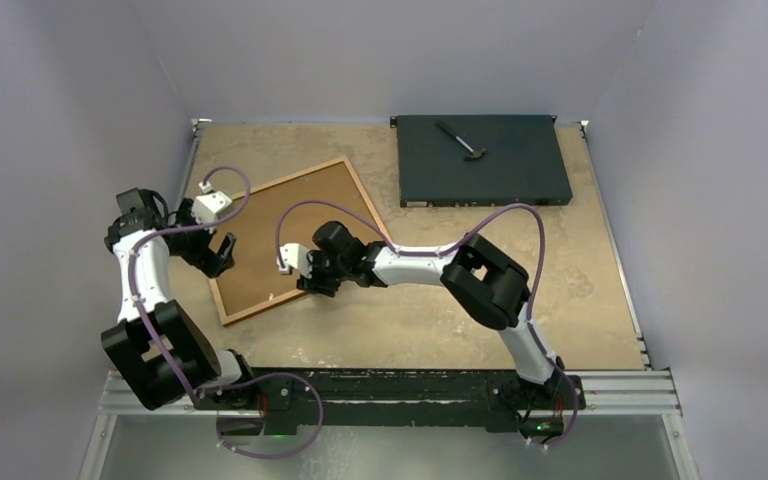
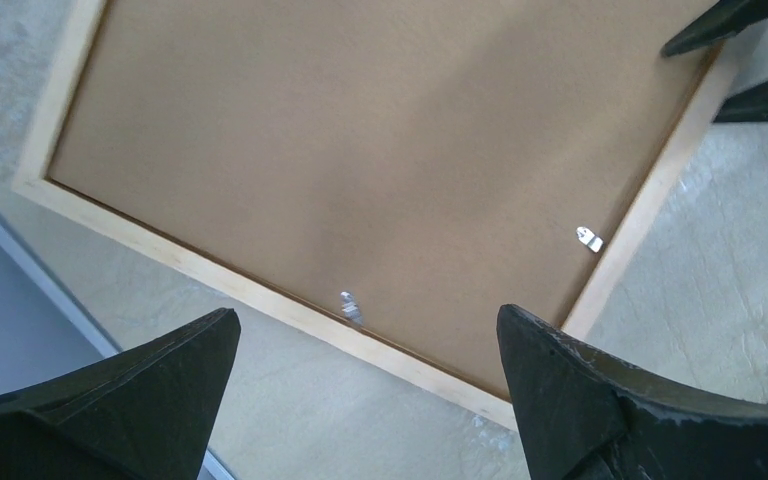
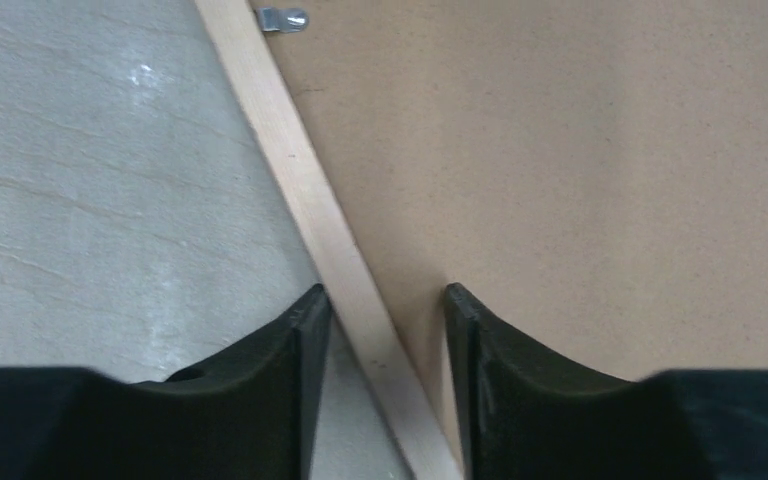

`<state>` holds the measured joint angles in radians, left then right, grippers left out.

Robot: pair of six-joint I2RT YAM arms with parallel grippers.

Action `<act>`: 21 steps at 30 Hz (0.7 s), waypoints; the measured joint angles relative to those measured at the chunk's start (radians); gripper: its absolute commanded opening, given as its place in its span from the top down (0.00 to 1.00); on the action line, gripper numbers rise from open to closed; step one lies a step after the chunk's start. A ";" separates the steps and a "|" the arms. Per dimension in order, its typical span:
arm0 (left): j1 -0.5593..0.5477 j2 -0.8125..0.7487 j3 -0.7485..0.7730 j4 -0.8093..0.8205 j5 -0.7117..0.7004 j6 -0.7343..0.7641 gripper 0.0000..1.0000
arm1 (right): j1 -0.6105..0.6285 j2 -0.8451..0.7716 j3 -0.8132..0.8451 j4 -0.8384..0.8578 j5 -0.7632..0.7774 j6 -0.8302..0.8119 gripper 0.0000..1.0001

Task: Put the photo into the frame

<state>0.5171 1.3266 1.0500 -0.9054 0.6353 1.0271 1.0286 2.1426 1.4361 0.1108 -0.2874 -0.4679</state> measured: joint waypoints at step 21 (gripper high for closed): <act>0.001 -0.213 -0.322 -0.062 0.010 0.459 0.01 | 0.037 0.017 0.038 0.035 -0.022 0.198 1.00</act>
<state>0.5179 1.1137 0.7284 -0.9676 0.6453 1.4860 1.0660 2.1597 1.4738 0.1459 -0.3096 -0.2695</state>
